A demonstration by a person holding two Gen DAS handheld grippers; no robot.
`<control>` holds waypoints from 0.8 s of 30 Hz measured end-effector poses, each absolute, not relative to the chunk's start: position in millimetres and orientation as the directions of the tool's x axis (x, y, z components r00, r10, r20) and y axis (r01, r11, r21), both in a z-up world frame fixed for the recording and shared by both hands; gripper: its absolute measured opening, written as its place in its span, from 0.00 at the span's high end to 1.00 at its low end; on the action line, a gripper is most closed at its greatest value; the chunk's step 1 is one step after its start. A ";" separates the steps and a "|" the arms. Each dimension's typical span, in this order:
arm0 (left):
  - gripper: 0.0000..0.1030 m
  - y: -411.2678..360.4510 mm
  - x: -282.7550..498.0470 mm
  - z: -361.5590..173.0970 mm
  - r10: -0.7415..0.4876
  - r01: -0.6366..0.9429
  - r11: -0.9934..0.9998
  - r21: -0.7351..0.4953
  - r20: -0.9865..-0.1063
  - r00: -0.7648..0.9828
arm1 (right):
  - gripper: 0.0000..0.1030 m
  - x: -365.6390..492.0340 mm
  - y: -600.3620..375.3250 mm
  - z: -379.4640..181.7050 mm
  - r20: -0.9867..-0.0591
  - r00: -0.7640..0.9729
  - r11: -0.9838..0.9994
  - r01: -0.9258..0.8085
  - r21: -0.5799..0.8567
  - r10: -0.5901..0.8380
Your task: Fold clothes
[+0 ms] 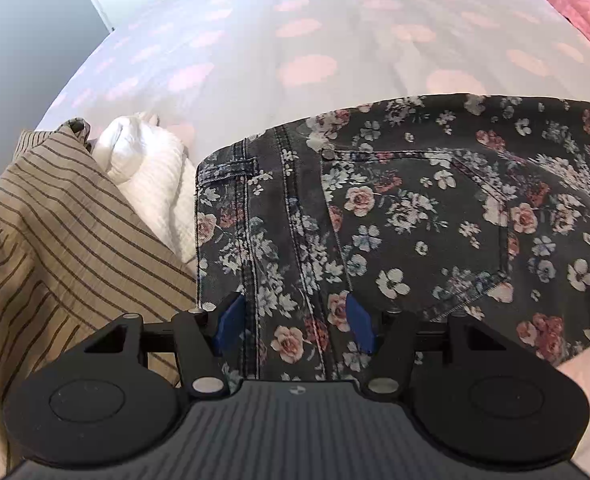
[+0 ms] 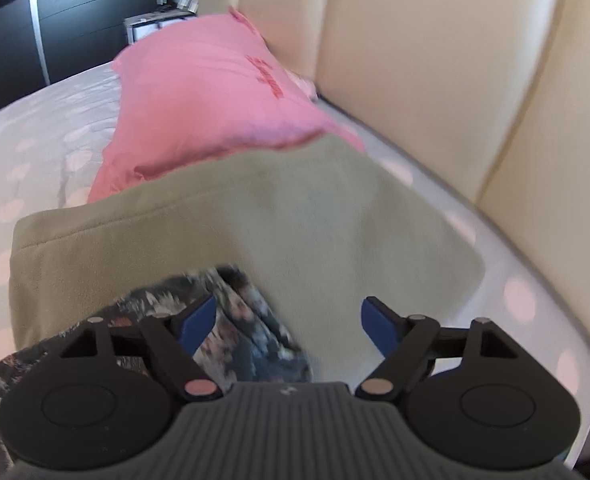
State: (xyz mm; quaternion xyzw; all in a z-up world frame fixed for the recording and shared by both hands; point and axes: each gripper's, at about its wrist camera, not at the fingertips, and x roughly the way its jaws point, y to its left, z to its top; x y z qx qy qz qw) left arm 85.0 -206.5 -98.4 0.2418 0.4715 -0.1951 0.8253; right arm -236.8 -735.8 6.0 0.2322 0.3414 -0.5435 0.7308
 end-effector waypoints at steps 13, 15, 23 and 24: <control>0.47 -200.0 74.9 -85.2 -0.036 0.521 0.818 0.245 -0.881 0.472 | 0.41 -283.4 -737.3 -60.1 -0.767 0.383 0.139 0.920 0.366 -0.515; 0.47 -201.4 74.2 -85.6 -0.024 0.522 0.814 0.254 -0.883 0.469 | 0.62 -279.4 -738.6 -67.4 -0.775 0.387 0.136 0.919 0.371 -0.500; 0.47 -202.2 75.3 -84.8 -0.025 0.515 0.823 0.241 -0.890 0.456 | 0.89 -275.2 -711.1 -40.7 -0.723 0.381 0.195 0.923 0.331 -0.576; 0.47 -201.1 75.3 -83.2 -0.035 0.515 0.825 0.232 -0.890 0.455 | 0.89 -272.9 -704.1 -31.3 -0.711 0.387 0.216 0.921 0.323 -0.587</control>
